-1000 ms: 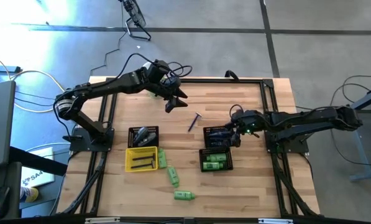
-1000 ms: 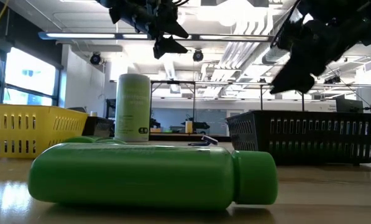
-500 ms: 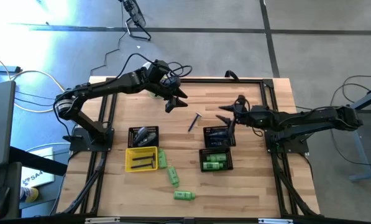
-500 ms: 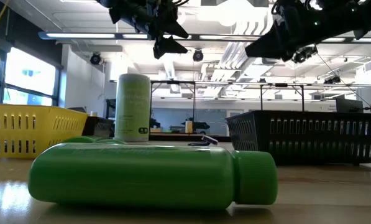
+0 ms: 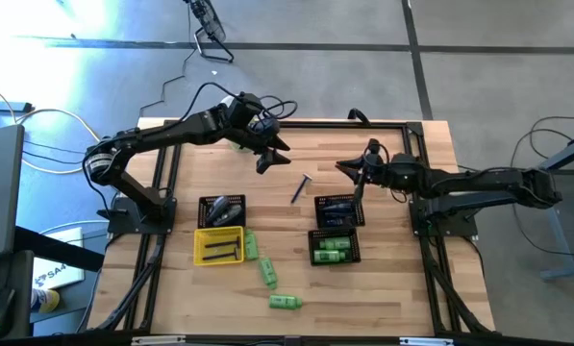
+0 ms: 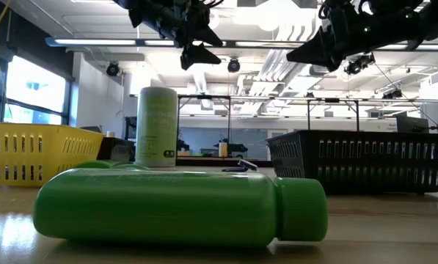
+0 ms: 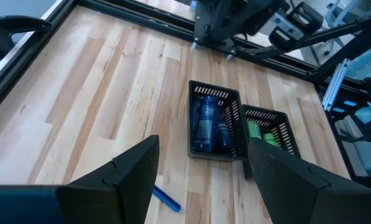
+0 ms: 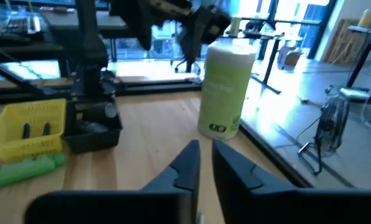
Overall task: Pick & Place Travel size toiletries
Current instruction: Put the blue razor into the yellow bin
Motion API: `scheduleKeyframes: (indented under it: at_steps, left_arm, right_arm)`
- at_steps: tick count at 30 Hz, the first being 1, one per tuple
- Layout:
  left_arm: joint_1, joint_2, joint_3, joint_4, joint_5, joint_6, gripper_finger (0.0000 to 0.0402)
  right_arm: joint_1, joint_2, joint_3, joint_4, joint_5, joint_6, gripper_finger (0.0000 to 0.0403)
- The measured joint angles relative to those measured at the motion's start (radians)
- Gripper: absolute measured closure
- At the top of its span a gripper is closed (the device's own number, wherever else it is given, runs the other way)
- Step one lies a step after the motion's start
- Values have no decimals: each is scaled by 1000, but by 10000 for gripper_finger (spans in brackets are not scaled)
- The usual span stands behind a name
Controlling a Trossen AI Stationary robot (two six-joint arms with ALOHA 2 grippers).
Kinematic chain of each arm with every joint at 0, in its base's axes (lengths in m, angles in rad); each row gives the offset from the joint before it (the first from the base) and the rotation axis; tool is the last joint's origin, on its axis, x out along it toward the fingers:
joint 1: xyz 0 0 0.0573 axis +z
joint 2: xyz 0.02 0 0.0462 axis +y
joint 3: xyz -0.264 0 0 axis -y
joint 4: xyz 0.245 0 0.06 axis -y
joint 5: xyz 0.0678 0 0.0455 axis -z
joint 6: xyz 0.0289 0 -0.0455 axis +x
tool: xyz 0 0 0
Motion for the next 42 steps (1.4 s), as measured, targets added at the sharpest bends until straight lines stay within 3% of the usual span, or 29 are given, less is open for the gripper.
scheduleKeyframes:
  at_steps: [3, 7, 11, 14, 21, 30, 37, 42]
  left_arm:
    - [0, 0, 0, -1, -12, -3, 158]
    - [0, 0, 0, -17, -20, -2, 158]
    - [-4, 0, 0, -60, -26, -3, 158]
    - [-32, 0, 0, -89, -104, -3, 158]
    - [-133, 16, -1, -109, -324, -97, 158]
    - [-192, 80, -1, -142, -368, -216, 158]
    - [-191, 156, -1, -153, -455, -314, 158]
    - [-191, 217, 0, -148, -459, -322, 158]
  right_arm:
    - [-31, -5, 0, 27, -32, -21, 394]
    - [-80, -28, 0, 36, -115, -59, 398]
    - [-141, -52, 0, 6, -258, -69, 400]
    - [-195, -65, 0, -56, -337, -69, 400]
    - [-289, -70, 0, -91, -356, -49, 400]
    - [-305, -70, 0, -105, -393, -50, 400]
    - [-305, -70, 0, -123, -385, -82, 401]
    - [-305, -70, 0, -123, -384, -87, 401]
